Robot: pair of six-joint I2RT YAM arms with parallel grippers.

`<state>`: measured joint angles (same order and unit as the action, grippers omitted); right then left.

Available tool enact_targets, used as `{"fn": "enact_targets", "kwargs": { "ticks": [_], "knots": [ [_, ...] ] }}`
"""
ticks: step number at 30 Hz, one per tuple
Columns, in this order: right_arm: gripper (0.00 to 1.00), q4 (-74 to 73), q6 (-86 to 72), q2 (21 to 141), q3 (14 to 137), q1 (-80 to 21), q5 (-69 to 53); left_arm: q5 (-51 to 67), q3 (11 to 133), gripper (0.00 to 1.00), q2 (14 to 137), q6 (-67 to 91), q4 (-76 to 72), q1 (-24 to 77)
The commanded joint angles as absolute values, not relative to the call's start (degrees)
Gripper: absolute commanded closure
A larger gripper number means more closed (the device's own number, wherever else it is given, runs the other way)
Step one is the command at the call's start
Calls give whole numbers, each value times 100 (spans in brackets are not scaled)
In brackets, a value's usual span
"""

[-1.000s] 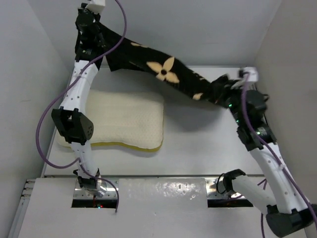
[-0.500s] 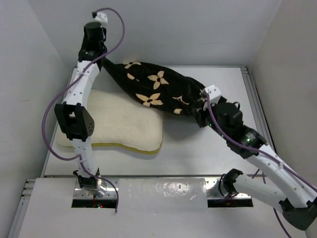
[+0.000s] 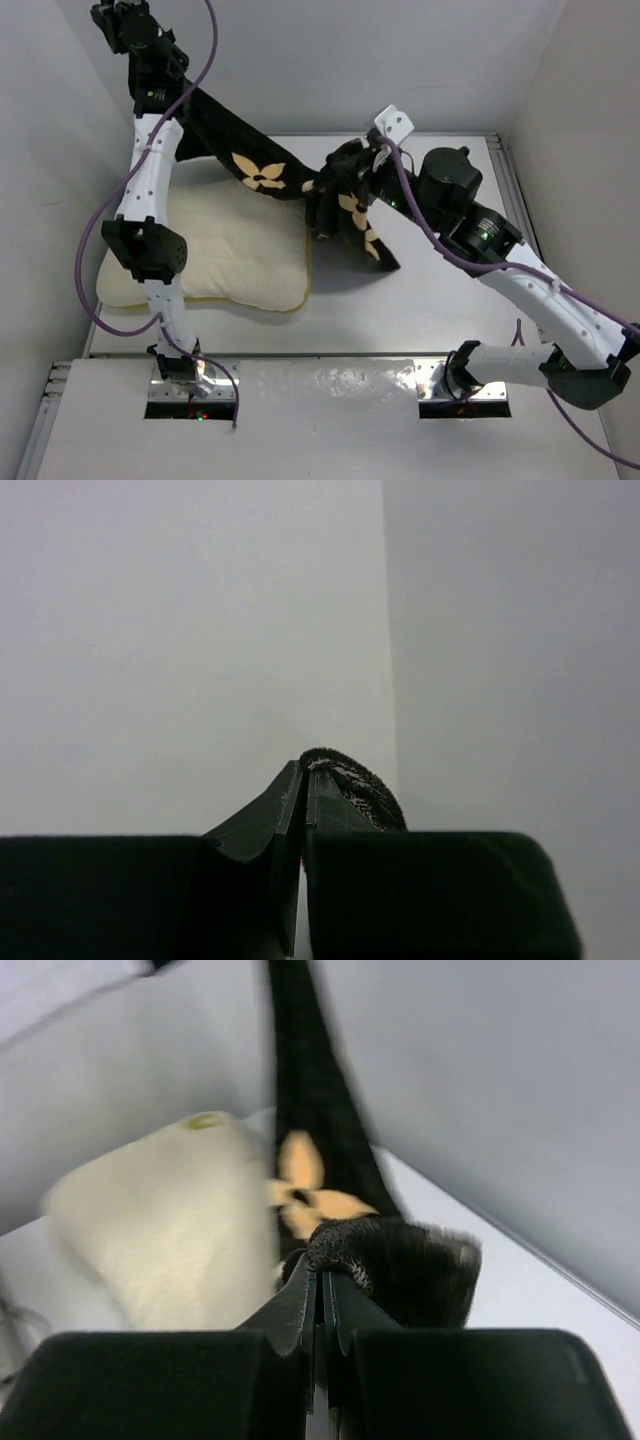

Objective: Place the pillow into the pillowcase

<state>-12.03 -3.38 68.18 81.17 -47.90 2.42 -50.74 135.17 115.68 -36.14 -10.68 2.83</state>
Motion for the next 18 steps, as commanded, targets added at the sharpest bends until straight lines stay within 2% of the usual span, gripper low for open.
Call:
{"fn": "enact_targets", "kwargs": {
  "ticks": [1,5,8,13,15,16,17,18],
  "knots": [
    [100,-780,-439,6732,8279,-4264,1254,-5011,13922,100,11584,-3464,-1733,193],
    [100,-1790,-1428,7372,8420,-2774,2117,-4352,13501,100,11865,-3163,-1021,534],
    [100,-2652,-2613,7953,8403,-1553,1970,-4359,13245,100,12391,-3506,-661,947],
    [100,-3329,-3331,8718,8139,-449,2029,-4605,13456,100,13569,-3586,-167,1344],
    [98,-3453,-3401,9122,8103,-116,2188,-4632,13517,82,13885,-3568,-9,1441],
    [86,-3585,-3401,9254,8121,-53,2180,-4623,13526,72,13948,-3551,-9,1485],
    [66,-3629,-3306,9533,8182,139,1997,-4545,13526,42,13974,-3516,348,1529],
    [40,-3699,-3218,9667,8252,202,1830,-4466,13526,30,13983,-3481,482,1547]
  ]
}}
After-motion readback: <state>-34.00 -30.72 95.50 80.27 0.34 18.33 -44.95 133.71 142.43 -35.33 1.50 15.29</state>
